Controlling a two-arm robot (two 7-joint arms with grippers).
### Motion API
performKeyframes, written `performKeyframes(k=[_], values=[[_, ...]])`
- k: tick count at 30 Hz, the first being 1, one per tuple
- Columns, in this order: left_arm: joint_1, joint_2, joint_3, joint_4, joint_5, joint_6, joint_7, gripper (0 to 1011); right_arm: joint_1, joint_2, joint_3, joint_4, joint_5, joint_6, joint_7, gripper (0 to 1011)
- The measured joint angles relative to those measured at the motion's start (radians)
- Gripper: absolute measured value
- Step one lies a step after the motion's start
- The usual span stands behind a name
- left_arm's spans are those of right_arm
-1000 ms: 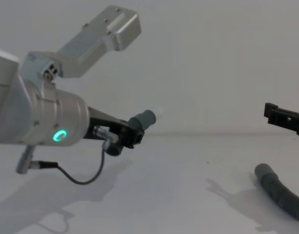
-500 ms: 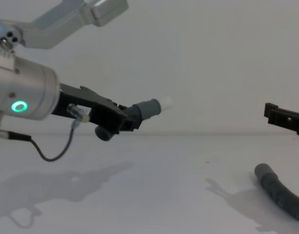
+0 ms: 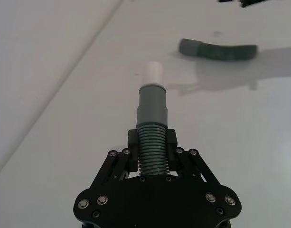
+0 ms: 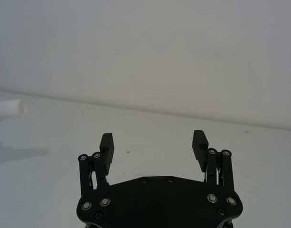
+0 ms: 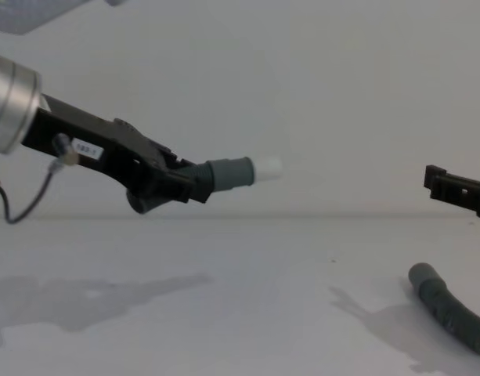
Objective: Use both hands to pick up one end of the pipe from the table, align the ends, and insert them.
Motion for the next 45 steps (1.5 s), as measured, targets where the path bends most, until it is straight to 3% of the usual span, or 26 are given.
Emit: performKeyframes(k=[14,20,29,45], values=[[-0.15,0.089,0.062,0.095,-0.055,-0.071,-0.331,302,0.0,0.0,0.0,0.0,0.0,0.0,0.0,1003],[-0.186,0.108,0.08,0.134,-0.077,-0.103,-0.423,302,0.0,0.0,0.0,0.0,0.0,0.0,0.0,1003],[-0.19,0.122,0.085,0.162,-0.109,-0.135,-0.467,302,0.0,0.0,0.0,0.0,0.0,0.0,0.0,1003],[-0.144,0.133,0.072,0.166,-0.145,-0.166,-0.431,302,0.0,0.001,0.0,-0.004,-0.001,0.007,0.0,1003]])
